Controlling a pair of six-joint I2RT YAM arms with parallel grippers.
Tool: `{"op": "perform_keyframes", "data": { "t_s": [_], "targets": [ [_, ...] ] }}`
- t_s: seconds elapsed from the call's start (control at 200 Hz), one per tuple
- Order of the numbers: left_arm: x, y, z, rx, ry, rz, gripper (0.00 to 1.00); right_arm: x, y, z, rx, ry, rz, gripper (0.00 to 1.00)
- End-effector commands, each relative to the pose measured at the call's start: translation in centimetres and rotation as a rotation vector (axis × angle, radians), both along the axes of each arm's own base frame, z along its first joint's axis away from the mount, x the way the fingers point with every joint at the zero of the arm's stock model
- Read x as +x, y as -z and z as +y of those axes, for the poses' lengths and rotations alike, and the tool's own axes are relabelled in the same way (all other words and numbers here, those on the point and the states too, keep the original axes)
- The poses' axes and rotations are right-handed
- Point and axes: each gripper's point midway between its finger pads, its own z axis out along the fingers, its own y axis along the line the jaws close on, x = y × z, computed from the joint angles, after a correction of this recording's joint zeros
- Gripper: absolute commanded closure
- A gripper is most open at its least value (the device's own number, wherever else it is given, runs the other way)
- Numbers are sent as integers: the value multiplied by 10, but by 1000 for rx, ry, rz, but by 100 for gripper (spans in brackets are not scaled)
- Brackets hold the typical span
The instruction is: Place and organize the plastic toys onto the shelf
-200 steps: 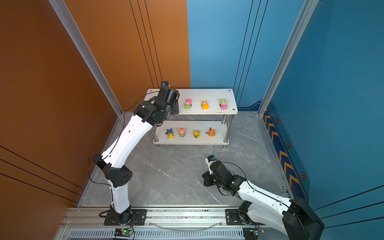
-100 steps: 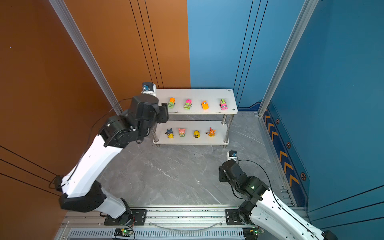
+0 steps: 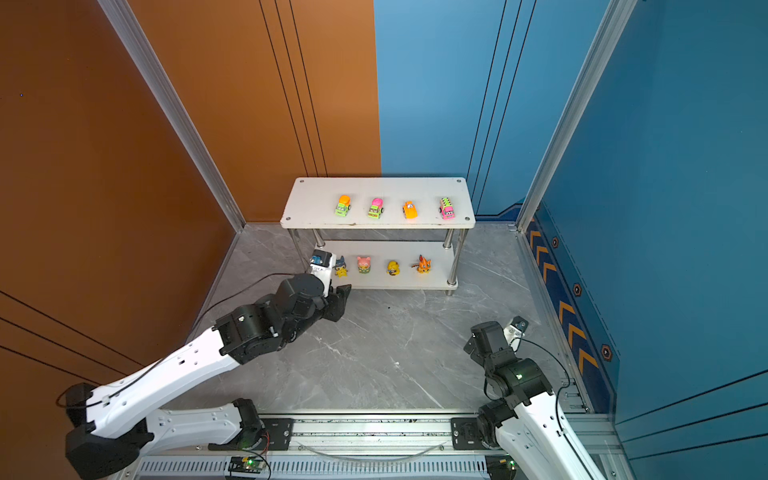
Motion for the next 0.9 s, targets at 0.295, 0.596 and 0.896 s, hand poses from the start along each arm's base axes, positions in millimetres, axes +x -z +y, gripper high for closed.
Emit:
{"op": "perform_keyframes", "data": {
  "t_s": [0.295, 0.596, 0.896],
  "targets": [
    [3, 29, -49, -148, 158, 78, 43, -37, 23, -60, -11, 422, 58, 0],
    [10, 41, -53, -160, 164, 114, 43, -67, 24, -96, -38, 698, 34, 0],
    [12, 54, -64, -162, 184, 155, 43, -74, 62, -92, 161, 810, 71, 0]
  ]
}}
